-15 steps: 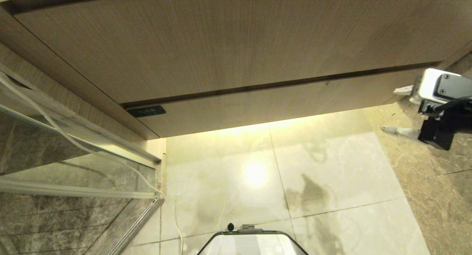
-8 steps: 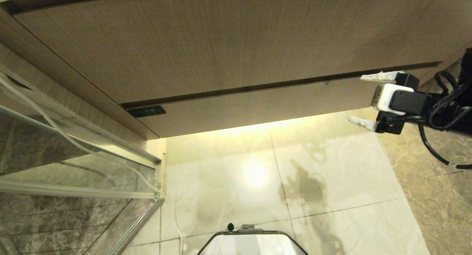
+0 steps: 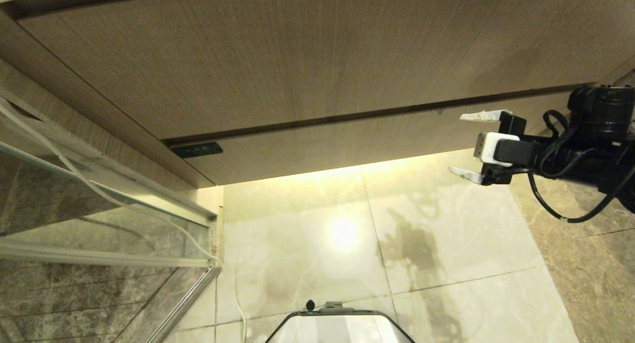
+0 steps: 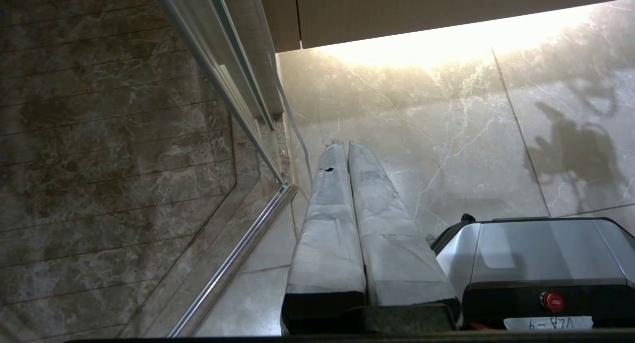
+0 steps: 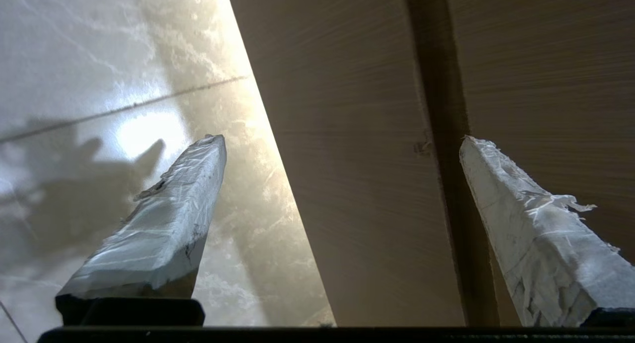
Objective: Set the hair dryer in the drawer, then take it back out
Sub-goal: Pull open the drawer
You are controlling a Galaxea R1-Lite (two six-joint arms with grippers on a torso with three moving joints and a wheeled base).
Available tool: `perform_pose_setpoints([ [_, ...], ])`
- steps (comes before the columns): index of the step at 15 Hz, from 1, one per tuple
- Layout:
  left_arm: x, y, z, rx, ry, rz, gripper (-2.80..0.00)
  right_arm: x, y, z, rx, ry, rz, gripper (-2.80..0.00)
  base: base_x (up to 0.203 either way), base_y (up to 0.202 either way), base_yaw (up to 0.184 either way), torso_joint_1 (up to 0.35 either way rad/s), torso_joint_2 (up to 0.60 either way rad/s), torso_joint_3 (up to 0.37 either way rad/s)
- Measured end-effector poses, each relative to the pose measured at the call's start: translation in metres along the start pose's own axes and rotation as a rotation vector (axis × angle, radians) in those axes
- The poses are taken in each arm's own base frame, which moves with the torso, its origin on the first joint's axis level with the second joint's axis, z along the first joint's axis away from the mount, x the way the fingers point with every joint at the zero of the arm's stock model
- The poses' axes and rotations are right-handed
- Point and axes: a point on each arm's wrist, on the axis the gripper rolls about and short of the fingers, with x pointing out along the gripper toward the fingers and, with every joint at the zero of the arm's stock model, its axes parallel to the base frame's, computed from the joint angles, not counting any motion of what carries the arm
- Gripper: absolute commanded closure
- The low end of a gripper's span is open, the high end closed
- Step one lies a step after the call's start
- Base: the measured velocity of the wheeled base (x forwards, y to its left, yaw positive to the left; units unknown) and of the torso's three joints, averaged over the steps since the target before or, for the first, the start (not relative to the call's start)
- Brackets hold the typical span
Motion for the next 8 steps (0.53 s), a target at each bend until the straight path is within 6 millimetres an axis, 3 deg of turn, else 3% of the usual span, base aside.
perform_pose_setpoints([
  [4, 0.0, 0.0, 0.0, 0.0, 0.0, 0.0, 0.0, 0.017, 0.006, -0.014, -0.058, 0.014, 0.021, -2.8, 0.0, 0.0, 0.0, 0.0, 0.0, 0.0],
  [8, 0.0, 0.0, 0.0, 0.0, 0.0, 0.0, 0.0, 0.041, -0.006, -0.025, -0.078, 0.024, -0.007, -2.8, 0.0, 0.0, 0.0, 0.0, 0.0, 0.0],
])
